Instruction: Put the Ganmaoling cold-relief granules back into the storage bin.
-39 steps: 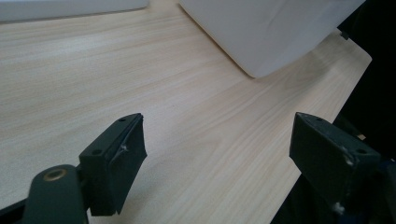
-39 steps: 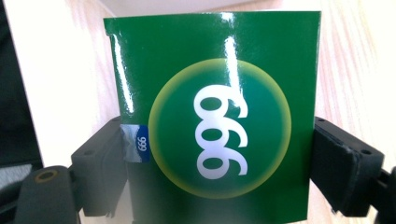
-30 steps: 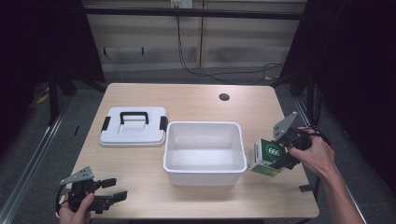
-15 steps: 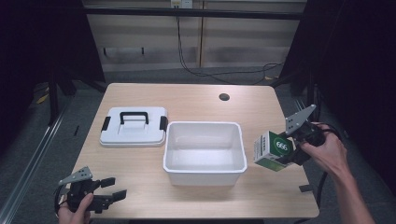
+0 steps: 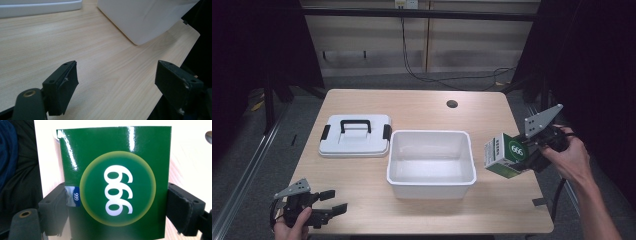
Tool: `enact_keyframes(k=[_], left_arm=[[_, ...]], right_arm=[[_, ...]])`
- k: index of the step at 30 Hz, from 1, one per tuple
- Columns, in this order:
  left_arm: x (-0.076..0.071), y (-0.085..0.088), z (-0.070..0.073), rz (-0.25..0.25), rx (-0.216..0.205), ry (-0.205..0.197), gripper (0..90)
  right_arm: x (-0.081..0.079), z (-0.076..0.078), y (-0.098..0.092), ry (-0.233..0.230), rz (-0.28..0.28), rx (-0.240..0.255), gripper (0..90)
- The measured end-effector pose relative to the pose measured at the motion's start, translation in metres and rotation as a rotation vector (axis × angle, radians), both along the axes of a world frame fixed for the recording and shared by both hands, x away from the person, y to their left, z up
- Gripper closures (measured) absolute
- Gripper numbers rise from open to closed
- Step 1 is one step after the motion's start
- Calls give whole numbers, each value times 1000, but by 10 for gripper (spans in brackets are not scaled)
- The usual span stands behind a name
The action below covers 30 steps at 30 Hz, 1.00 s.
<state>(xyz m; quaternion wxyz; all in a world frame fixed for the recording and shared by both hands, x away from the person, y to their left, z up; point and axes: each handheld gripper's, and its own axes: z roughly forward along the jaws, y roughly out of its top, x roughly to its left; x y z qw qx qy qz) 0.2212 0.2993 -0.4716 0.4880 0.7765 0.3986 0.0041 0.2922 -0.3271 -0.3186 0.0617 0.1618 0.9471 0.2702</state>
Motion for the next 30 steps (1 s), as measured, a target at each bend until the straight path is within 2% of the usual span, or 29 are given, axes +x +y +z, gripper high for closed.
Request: enact_keyframes(k=[9,14,20,25,30], left_arm=[[-2,-1,2,4,22,-26,185],[-3,-2,3,15,37,-42,188],[-3,-2,3,15,38,-42,192],[-4,-1,3,22,43,-44,198],[-3,-2,3,18,41,-45,198]], right_arm=[[4,17,10,-17,20,16,152],[7,27,18,-28,28,9,152],[13,36,32,-35,51,9,152],[20,40,47,-24,71,-16,152],[23,47,59,-32,86,-9,152]])
